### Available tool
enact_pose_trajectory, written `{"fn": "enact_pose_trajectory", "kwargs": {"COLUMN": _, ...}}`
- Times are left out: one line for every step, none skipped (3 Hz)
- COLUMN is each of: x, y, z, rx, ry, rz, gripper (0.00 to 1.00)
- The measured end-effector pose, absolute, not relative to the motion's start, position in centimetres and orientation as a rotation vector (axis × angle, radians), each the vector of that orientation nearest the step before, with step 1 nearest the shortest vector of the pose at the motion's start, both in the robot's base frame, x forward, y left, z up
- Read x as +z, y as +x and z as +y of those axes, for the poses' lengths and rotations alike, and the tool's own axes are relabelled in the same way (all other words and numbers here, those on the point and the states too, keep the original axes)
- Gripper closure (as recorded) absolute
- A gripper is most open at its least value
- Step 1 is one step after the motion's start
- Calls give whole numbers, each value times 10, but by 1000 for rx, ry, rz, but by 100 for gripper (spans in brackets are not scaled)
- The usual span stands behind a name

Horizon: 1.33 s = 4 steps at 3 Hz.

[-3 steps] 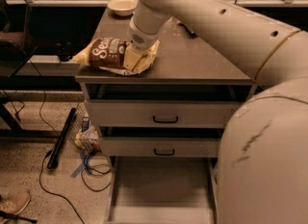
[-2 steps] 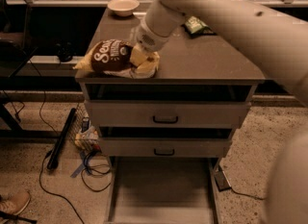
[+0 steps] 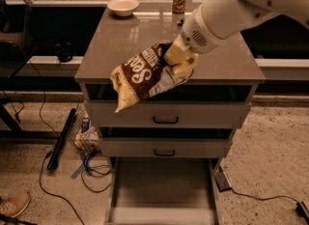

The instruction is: Place brown chip bag into bottom drawer

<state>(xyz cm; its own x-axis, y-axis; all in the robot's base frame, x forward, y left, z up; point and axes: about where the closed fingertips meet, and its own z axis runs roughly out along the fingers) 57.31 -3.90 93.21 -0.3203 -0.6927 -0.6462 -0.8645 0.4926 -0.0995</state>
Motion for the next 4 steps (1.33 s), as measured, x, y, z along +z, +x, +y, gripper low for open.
{"fn": "enact_pose_trajectory", "kwargs": {"x": 936, "y": 569, "z": -47, "rx": 349, "ry": -1258, "rz": 2107, "gripper": 100}}
{"fn": "enact_pose_trajectory", "kwargs": {"x": 917, "y": 567, "z": -48, "rx": 362, "ry": -1266, "rz": 2157, "gripper": 100}}
{"fn": "enact_pose_trajectory", "kwargs": {"x": 845, "y": 544, "z": -49, "rx": 425, "ry": -1288, "rz": 2314, "gripper": 100}}
{"fn": "enact_pose_trajectory", "kwargs": {"x": 746, "y": 496, "z": -49, "rx": 522, "ry": -1299, "rz": 2531, "gripper": 100}}
